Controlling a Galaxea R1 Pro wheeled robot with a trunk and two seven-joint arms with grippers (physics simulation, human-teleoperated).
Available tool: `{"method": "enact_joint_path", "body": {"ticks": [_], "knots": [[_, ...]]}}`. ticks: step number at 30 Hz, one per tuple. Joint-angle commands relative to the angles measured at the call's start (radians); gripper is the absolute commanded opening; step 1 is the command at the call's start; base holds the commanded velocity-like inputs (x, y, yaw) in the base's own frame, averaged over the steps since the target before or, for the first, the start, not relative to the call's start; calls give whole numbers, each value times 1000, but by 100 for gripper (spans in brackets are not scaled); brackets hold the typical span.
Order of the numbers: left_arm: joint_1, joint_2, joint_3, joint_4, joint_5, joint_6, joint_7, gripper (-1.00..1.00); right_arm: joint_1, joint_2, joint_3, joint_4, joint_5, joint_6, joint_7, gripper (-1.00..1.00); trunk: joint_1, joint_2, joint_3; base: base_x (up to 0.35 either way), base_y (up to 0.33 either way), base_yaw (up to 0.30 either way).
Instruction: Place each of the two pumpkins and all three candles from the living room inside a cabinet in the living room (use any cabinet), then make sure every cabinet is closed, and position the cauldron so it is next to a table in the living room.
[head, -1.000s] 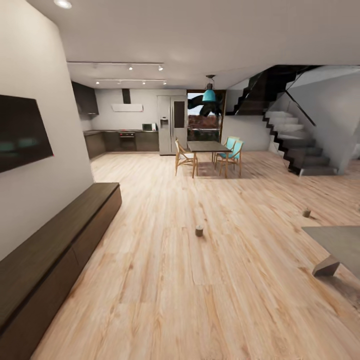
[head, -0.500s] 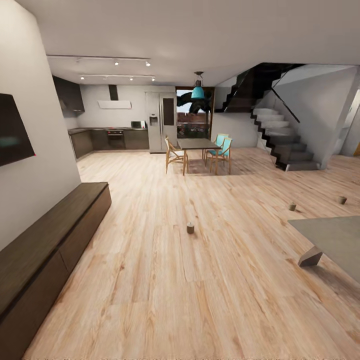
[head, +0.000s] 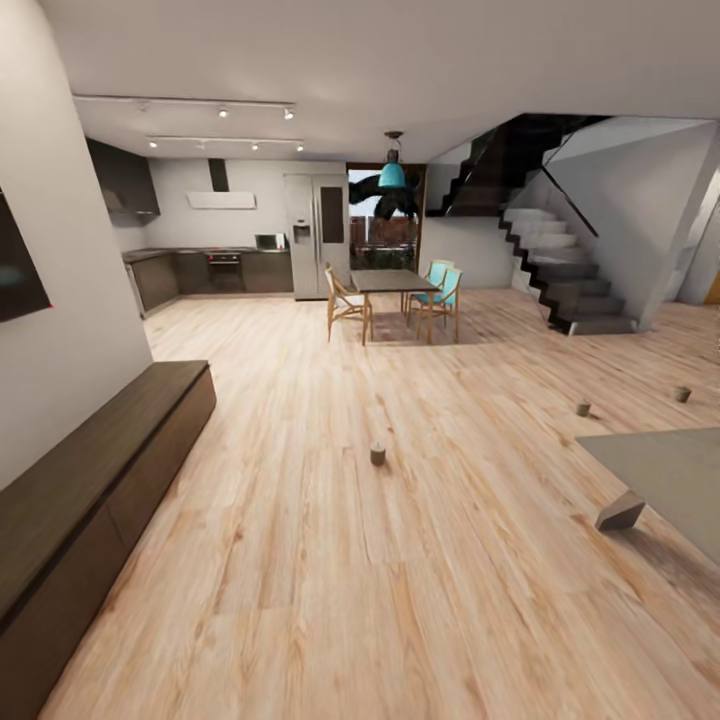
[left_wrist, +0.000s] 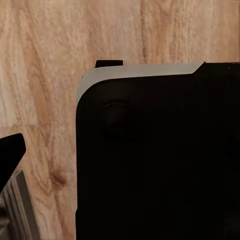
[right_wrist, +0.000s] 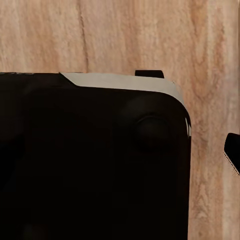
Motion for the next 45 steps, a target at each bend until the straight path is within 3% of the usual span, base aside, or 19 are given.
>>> {"method": "enact_joint_path", "body": {"ticks": [1,8,16,31,45], "knots": [[0,0,0,0,0,-3,0,100,-1,0,0,1,0,-4,0,100,0,0,-1,246,0,-16],[0,0,0,0,0,-3,0,100,-1,0,-1,0,0,-4,0,100,0,0,-2,235,85,-26],[0,-2,0,0,-2,-3,0,100,-1,0,-1,0,0,-4,0,100,0,0,-2,78,51,-246],[0,-1,1,0,-1,-3,0,100,-1,0,0,0,0,-5,0,100,-57,105,43,2,1,-278],[0,0,2,0,0,-3,0,100,-1,0,0,0,0,-4,0,100,-111,203,86,0,0,-57]]}}
